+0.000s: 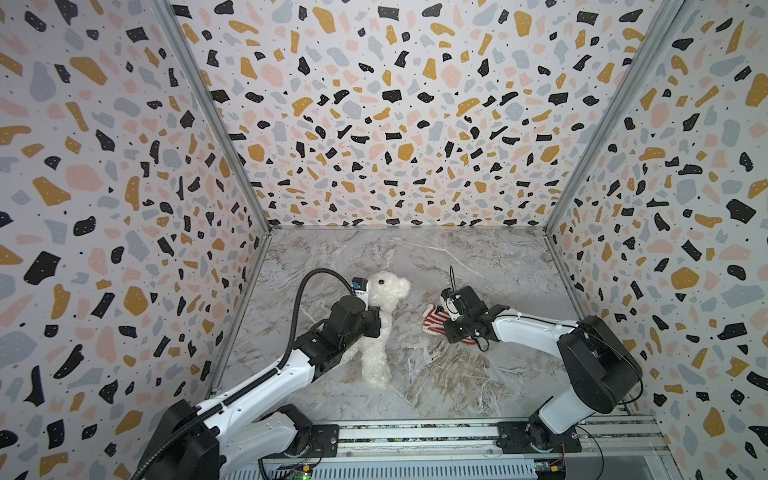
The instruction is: Dress the teddy bear
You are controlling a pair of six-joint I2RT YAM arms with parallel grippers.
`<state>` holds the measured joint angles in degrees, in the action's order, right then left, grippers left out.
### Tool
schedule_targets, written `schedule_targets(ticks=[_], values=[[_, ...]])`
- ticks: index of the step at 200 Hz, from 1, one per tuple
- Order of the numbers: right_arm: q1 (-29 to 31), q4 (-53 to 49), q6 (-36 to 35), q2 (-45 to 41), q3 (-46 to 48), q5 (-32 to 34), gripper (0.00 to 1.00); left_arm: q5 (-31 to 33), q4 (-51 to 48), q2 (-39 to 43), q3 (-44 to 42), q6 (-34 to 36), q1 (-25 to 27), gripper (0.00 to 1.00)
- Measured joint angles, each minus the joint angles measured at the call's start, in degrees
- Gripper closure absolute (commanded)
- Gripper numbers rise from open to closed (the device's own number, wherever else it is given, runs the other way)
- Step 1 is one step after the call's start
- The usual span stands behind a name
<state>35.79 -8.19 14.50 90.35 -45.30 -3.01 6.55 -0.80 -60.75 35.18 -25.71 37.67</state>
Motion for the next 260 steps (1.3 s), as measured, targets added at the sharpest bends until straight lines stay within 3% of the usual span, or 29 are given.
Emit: schedule_targets(ticks=[46,63,85,120,184,260], values=[[0.5,5.25,4.85,-0.96,1.03,-2.16,0.92,0.04,0.0,0.17,-0.15,0.0,0.0,1.0],[0.5,5.22,5.38,-0.96,0.96,-1.92,0.83,0.04,0.02,0.7,-0.74,0.0,0.0,1.0],[0.5,4.52,5.05,-1.14,0.94,-1.4,0.64,0.04,-0.2,1.01,-1.16,-0.02,0.0,1.0],[0.5,-0.7,1.92,-2.01,-0.85,-0.55,0.44,-0.02,-0.2,1.01,-1.18,-0.02,0.0,1.0],[-0.17,-7.39,-5.49,-0.98,-6.8,-0.83,0.51,-0.07,-0.42,1.07,-1.18,-0.02,0.0,1.0],[-0.31,-8.37,-8.57,5.01,-9.31,-1.95,0.61,-0.09,-1.03,2.91,-1.42,0.02,0.0,1.0]])
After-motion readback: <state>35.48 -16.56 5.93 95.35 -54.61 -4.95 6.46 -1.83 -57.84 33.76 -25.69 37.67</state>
